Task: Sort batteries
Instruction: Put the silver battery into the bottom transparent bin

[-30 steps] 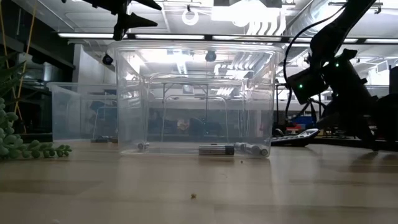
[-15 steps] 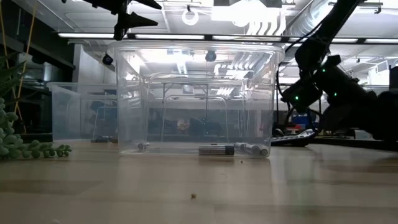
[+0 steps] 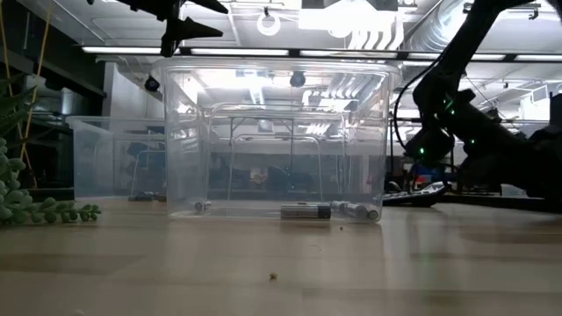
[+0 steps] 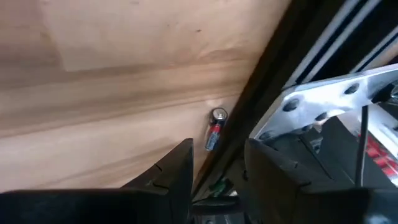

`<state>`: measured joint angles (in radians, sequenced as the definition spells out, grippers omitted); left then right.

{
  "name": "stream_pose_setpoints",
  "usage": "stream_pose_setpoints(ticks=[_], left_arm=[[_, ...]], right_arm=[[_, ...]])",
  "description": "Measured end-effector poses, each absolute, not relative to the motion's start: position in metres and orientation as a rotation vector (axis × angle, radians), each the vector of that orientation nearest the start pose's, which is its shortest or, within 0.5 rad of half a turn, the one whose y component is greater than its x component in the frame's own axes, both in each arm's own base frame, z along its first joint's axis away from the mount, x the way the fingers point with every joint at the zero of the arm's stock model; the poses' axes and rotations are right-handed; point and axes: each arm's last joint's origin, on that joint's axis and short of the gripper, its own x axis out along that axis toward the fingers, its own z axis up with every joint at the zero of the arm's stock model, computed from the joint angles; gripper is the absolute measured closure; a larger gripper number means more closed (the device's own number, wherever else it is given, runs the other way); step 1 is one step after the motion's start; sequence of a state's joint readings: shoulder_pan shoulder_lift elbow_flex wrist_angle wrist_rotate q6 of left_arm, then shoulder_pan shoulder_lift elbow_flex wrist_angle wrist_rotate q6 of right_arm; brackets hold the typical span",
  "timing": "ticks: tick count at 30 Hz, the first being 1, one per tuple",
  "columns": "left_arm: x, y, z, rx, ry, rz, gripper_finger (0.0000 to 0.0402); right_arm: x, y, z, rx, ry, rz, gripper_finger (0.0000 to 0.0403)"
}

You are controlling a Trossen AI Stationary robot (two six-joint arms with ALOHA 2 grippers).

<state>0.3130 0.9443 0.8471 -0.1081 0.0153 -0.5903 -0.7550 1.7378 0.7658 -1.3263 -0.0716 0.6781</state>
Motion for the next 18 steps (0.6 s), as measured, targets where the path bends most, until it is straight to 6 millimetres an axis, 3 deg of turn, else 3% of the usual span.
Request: stream_pose_setpoints(ticks=[6, 12, 18], left_arm=[[0.200, 0.064, 0.334, -0.618, 0.110, 0.349, 0.0218], [0.200, 0.064, 0.334, -0.618, 0.110, 0.349, 0.0218], [0.200, 0.064, 0.333, -0.618, 0.111, 0.349, 0.0218]], right_arm=[[0.139, -0.128, 0.101, 1.277, 2.160, -1.073, 0.0264], [0.133, -0.120, 0.082, 1.318, 2.261, -0.927, 0.0264], [0.121, -0.115, 0.075, 1.385, 2.228, -0.842, 0.0264]])
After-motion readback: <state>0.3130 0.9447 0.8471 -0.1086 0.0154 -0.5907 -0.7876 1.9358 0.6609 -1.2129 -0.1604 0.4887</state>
